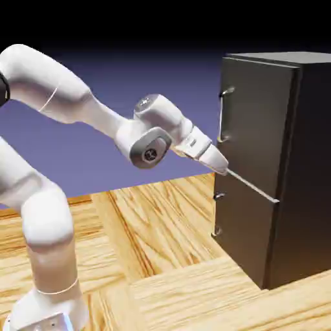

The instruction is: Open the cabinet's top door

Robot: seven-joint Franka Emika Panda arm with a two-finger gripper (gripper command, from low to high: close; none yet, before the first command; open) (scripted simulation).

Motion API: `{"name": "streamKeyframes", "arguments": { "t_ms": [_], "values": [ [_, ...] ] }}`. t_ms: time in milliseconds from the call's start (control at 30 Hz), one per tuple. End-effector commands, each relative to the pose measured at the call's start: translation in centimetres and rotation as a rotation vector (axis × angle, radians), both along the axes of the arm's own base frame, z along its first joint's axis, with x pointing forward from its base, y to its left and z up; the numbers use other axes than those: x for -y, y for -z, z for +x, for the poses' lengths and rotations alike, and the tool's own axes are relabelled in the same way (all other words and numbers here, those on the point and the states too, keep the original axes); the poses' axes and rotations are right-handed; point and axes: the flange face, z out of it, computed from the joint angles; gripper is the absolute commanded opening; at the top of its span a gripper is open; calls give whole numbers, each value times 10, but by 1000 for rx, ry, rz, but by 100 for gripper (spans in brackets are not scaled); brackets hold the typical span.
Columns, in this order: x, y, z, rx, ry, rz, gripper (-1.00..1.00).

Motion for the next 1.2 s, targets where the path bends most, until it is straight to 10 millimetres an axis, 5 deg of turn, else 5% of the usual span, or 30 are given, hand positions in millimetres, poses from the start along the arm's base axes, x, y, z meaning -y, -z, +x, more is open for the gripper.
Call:
{"name": "streamKeyframes", "arguments": {
  "t_ms": [0, 600, 1167],
  "values": [
    [2, -7, -1, 15, 41, 43, 100],
    [0, -98, -27, 275, 623, 864, 100],
    [-52, -117, -41, 392, 912, 1697, 100]
  ]
}}
